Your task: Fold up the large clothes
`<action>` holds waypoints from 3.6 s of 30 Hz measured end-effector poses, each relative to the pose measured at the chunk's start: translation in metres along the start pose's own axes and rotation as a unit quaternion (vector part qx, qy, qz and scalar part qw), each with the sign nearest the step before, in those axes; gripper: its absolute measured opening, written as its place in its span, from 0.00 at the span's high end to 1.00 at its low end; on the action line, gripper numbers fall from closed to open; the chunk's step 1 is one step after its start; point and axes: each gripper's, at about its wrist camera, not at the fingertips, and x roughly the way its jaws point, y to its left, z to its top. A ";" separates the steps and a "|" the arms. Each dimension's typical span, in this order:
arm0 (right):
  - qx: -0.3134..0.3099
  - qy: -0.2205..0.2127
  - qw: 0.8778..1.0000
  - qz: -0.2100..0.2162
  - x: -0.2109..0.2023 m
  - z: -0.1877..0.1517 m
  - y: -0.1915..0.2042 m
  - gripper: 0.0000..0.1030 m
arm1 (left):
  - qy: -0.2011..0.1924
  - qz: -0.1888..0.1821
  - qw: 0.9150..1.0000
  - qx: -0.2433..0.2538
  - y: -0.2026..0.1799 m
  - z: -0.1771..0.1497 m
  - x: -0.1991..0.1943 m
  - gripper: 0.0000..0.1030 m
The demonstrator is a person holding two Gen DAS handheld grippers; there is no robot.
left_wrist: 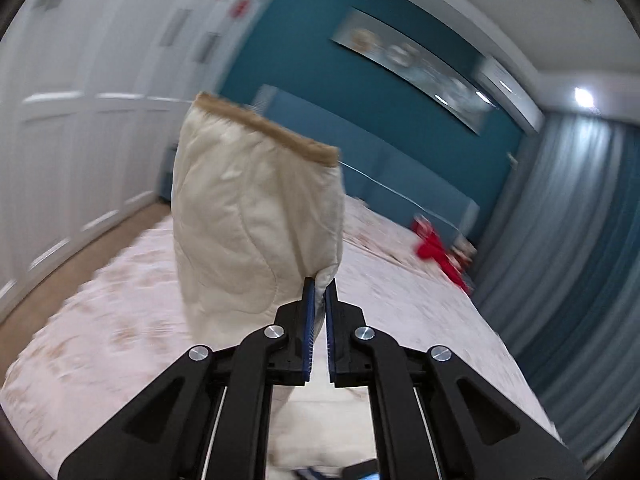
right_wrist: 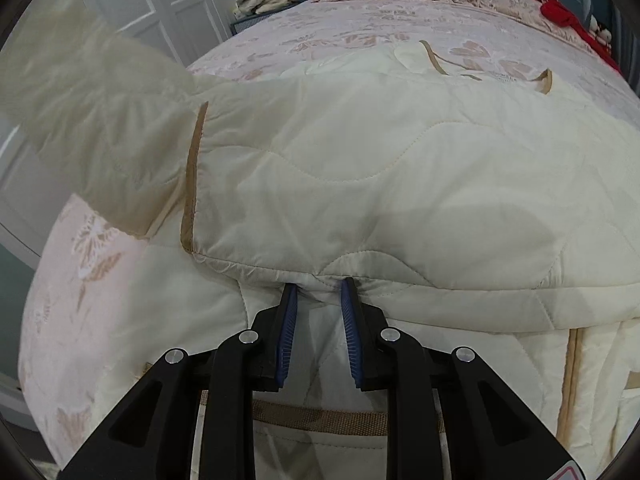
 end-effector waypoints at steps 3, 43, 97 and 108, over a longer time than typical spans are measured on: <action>0.013 -0.020 0.999 0.021 -0.024 -0.012 -0.004 0.82 | 0.039 -0.027 0.998 0.052 -0.068 -0.014 0.049 0.96; 0.233 -0.137 0.962 0.039 -0.140 0.038 -0.250 0.95 | 0.183 0.043 0.898 -0.399 0.131 -0.288 0.109 0.87; 0.068 -0.067 0.987 -0.128 -0.061 -0.004 -0.203 0.84 | 0.228 0.179 0.950 0.115 -0.041 -0.348 0.181 0.82; 0.062 -0.087 0.985 -0.134 -0.056 -0.011 -0.201 0.84 | 0.201 0.195 0.950 0.141 -0.046 -0.360 0.182 0.82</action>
